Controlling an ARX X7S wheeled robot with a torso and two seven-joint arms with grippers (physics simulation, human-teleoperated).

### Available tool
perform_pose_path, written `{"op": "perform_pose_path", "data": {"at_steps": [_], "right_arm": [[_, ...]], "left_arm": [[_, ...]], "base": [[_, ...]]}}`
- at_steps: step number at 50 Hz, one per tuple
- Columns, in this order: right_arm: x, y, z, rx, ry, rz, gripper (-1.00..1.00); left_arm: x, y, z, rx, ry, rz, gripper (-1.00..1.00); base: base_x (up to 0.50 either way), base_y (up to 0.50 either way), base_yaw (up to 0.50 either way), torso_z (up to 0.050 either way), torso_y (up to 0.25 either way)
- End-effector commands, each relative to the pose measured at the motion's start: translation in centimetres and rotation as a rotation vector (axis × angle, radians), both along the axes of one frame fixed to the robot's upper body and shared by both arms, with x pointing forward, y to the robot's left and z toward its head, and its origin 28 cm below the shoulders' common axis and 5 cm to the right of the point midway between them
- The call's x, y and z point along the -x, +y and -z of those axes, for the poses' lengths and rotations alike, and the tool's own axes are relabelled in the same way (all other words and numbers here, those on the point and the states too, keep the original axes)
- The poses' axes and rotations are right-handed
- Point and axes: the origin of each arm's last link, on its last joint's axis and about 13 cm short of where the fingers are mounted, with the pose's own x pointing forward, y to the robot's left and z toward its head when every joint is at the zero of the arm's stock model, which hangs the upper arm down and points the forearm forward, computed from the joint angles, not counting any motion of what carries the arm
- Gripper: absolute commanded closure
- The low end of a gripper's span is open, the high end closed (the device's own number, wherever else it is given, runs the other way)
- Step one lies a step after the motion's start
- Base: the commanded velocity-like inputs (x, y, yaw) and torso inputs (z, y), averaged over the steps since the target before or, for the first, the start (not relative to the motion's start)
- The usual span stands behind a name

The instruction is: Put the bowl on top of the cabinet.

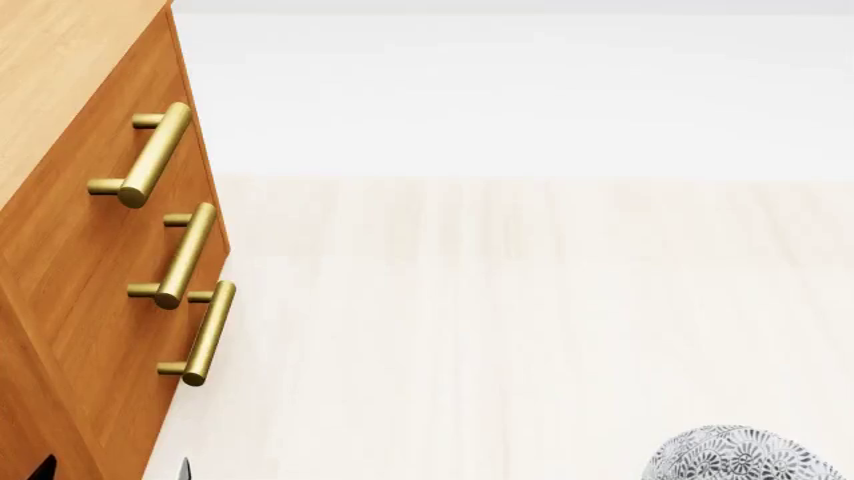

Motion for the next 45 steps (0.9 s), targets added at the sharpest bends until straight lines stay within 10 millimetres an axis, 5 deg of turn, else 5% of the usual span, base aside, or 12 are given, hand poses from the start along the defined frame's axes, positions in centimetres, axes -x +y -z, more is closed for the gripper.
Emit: {"op": "perform_pose_path", "data": {"at_steps": [1,45], "right_arm": [[-0.7,-0.2,0.4,-0.012,0.031,-0.004,-1.0],[-1.7,-0.1,1.2,-0.061,0.139,-0.035,-1.0]], "left_arm": [[0.0,0.0,0.0,-0.001,0.001,0.001,-1.0],[-0.1,0.0,0.2,-0.004,0.006,0.002,-1.0]], "base": [[0.0,0.0,0.0,0.0,0.0],[0.0,0.0,0.0,0.0,0.0]]}}
